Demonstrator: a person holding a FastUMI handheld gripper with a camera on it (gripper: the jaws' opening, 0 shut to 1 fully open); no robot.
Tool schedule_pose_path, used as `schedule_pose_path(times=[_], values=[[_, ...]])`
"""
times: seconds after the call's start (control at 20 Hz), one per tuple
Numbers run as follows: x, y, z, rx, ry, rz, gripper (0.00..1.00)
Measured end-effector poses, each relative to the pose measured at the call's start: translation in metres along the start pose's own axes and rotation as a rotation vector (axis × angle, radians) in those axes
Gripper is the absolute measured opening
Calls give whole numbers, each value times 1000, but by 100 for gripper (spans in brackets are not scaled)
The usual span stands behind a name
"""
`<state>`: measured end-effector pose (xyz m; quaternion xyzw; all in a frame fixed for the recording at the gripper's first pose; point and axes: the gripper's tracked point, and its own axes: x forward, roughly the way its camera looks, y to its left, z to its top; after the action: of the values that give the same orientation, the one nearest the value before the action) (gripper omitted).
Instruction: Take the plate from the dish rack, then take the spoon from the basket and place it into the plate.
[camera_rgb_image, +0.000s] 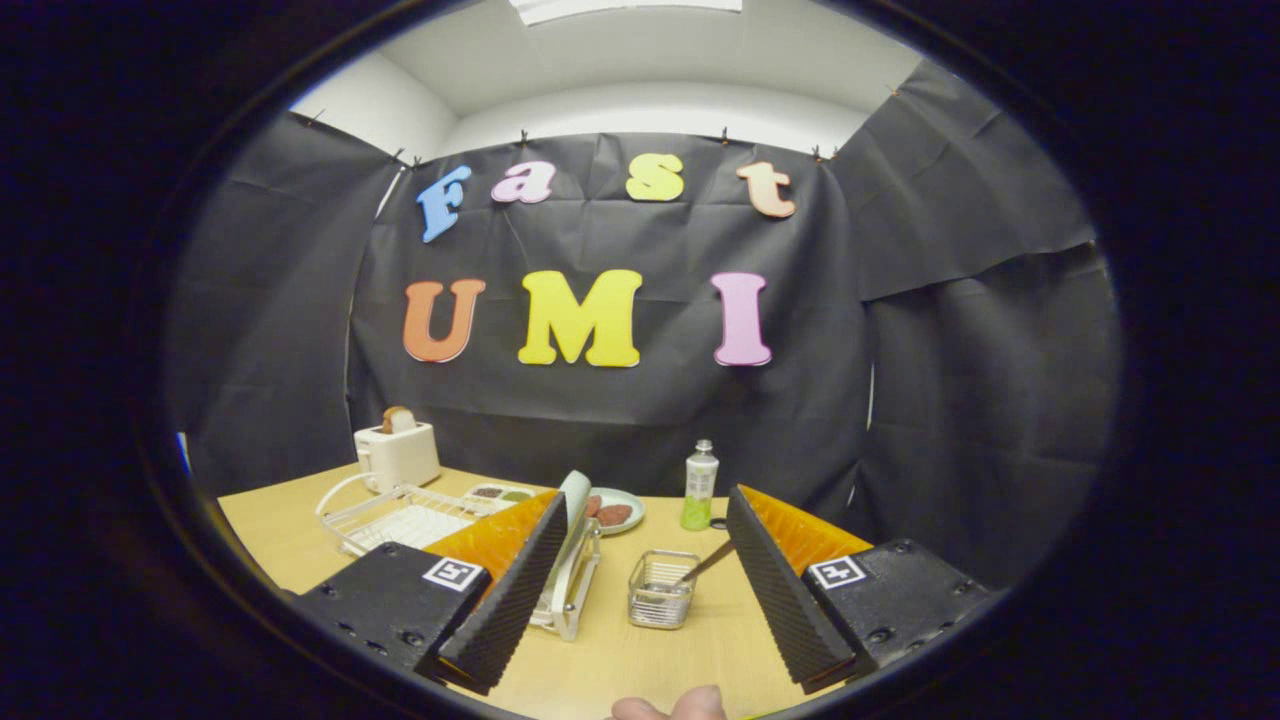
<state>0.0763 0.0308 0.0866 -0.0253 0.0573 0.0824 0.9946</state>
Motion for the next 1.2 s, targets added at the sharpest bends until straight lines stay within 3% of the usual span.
schedule_pose_path(times=[0.4,0.8,1.2], values=[[75,32,42,-10,323,129,100],[145,48,12,-34,638,107,100],[181,68,-42,50,884,93,100]])
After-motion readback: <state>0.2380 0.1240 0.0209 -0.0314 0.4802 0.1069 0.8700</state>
